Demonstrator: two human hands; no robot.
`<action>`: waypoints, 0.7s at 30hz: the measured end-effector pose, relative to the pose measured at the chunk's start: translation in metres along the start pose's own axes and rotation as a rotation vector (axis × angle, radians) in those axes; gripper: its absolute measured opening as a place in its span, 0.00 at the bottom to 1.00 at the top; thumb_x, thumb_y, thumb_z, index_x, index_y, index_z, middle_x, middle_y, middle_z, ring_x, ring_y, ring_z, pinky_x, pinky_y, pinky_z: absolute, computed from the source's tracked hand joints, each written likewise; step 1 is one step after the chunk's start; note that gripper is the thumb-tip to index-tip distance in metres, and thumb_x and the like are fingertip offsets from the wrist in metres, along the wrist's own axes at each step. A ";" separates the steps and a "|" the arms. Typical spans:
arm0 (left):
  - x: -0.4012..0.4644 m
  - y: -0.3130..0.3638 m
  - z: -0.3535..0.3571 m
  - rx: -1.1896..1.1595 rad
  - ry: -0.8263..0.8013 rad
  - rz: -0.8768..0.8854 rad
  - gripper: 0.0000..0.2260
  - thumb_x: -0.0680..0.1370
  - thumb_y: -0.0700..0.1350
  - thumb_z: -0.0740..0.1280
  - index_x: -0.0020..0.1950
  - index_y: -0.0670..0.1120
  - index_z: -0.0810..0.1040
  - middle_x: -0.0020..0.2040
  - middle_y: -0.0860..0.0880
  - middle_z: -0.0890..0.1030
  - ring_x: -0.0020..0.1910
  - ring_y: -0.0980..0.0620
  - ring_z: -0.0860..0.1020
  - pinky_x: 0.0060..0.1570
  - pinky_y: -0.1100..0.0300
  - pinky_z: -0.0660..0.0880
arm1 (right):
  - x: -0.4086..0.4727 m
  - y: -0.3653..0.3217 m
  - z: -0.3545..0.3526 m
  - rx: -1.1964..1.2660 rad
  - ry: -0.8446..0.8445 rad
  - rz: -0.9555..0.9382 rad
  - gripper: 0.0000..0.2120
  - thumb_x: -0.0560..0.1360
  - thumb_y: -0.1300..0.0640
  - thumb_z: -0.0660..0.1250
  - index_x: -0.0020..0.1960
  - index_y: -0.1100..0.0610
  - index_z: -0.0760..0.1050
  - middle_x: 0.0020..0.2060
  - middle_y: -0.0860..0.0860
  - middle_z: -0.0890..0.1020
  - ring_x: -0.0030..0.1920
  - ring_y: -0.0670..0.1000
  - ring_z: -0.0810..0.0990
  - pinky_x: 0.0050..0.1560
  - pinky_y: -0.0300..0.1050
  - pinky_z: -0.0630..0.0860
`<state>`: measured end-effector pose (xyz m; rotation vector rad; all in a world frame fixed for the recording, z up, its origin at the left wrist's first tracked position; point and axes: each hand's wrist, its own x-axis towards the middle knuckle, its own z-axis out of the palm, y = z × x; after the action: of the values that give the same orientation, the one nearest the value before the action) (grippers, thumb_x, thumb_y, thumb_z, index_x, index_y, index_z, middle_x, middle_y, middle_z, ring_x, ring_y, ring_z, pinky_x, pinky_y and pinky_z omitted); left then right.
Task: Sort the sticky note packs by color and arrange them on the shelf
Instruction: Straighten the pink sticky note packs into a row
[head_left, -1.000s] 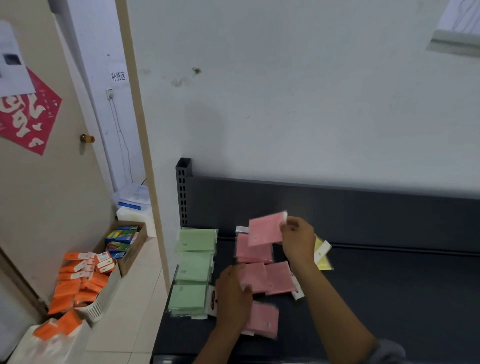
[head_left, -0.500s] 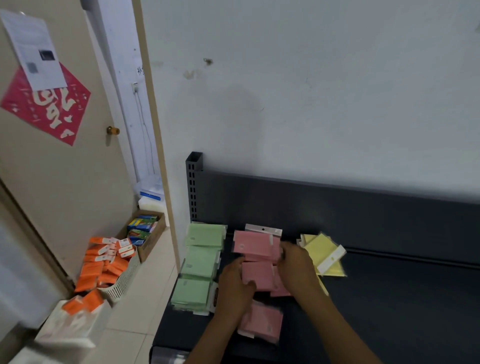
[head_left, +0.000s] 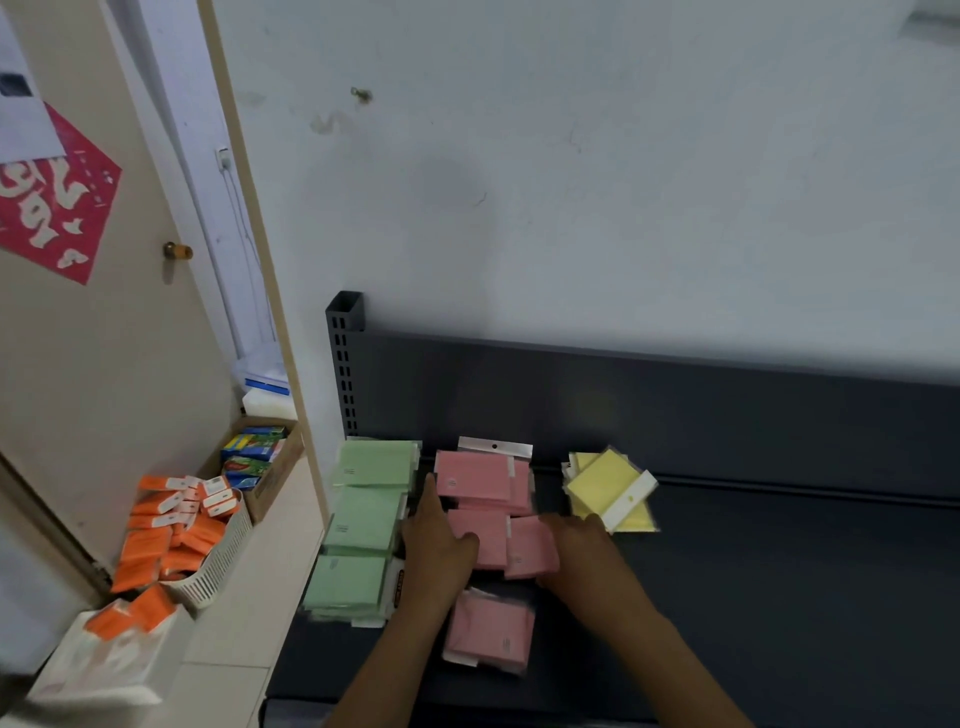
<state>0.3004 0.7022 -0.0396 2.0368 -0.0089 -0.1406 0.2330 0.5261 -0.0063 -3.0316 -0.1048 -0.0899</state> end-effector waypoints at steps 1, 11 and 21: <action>0.000 0.003 0.000 0.004 -0.012 -0.003 0.41 0.71 0.37 0.65 0.82 0.49 0.53 0.69 0.45 0.73 0.68 0.44 0.69 0.70 0.47 0.68 | 0.000 -0.001 0.001 0.005 0.025 -0.009 0.08 0.75 0.56 0.61 0.52 0.49 0.74 0.49 0.48 0.81 0.48 0.50 0.79 0.51 0.43 0.64; -0.010 0.019 -0.001 -0.143 -0.056 -0.045 0.34 0.74 0.33 0.60 0.79 0.51 0.61 0.64 0.51 0.76 0.60 0.48 0.76 0.61 0.51 0.76 | -0.001 -0.031 0.025 0.209 0.095 0.123 0.16 0.76 0.61 0.63 0.63 0.52 0.71 0.53 0.50 0.80 0.52 0.53 0.71 0.47 0.45 0.68; -0.024 0.015 -0.005 -0.227 -0.059 -0.133 0.32 0.79 0.35 0.59 0.82 0.47 0.53 0.74 0.45 0.71 0.64 0.49 0.73 0.61 0.54 0.73 | -0.007 -0.049 0.025 0.774 0.189 0.252 0.21 0.74 0.66 0.64 0.61 0.46 0.73 0.50 0.42 0.82 0.49 0.41 0.81 0.50 0.41 0.81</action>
<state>0.2779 0.7013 -0.0219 1.8057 0.1018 -0.2731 0.2243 0.5771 -0.0261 -2.2278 0.2107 -0.2470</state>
